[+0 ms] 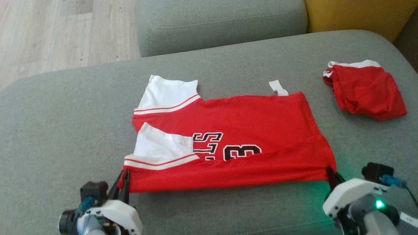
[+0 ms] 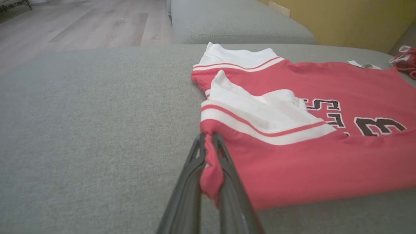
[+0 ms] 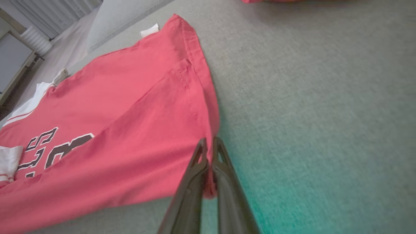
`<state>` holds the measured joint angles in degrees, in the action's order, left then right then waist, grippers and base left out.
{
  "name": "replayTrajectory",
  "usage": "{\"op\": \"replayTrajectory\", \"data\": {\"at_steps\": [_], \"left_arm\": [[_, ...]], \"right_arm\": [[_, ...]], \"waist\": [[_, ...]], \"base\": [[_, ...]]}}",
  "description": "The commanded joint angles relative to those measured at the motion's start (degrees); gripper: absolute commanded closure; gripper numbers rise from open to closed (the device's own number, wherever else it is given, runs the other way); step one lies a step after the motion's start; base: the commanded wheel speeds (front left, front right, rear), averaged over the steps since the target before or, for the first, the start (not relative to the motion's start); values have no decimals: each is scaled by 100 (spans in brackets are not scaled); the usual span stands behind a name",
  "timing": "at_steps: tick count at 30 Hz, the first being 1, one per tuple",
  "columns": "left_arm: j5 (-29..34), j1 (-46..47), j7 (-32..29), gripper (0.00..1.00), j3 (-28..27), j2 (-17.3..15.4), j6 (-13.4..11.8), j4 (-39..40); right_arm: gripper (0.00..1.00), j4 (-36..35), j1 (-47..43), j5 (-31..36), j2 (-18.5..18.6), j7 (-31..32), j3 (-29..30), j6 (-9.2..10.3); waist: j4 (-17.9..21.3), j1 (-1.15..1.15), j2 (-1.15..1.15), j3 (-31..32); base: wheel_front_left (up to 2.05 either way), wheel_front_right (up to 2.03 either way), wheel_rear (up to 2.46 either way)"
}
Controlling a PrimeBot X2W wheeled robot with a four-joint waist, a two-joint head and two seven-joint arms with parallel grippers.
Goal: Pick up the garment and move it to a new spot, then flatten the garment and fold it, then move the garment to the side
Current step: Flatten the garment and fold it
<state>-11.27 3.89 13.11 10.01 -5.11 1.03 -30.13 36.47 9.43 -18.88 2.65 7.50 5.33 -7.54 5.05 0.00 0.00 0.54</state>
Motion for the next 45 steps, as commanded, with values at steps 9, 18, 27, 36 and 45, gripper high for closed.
{"op": "replayTrajectory", "data": {"at_steps": [9, 18, 27, 36, 45], "left_arm": [[-50, 129, -97, 67, 9, -15, -13, -156], [-100, 235, 77, 0, -155, -102, -229, -200], [-103, 838, 182, 0, -330, -243, -163, 701], [-272, 2650, -617, 0, -117, -746, 479, 739], [-1227, 4856, -2058, 0, 1257, -1757, 643, -105]], "right_arm": [[0, -1026, -392, 20, 22, 403, 197, 5], [0, -1586, -334, 404, 22, 45, 534, 5], [0, -2238, -98, 424, 22, -379, 108, 5], [0, -2641, 442, 380, 22, -405, -383, 5], [0, -2884, 1196, 386, 22, -427, -677, 5]], "waist": [[44, 0, 0, -28], [153, 0, 0, -31], [321, 0, 0, -322], [597, 0, 0, -1131], [894, 0, 0, -1988]], "base": [[0, 0, 0], [0, 0, 0], [0, 0, 0], [0, 0, 0], [0, 0, 0]]}}
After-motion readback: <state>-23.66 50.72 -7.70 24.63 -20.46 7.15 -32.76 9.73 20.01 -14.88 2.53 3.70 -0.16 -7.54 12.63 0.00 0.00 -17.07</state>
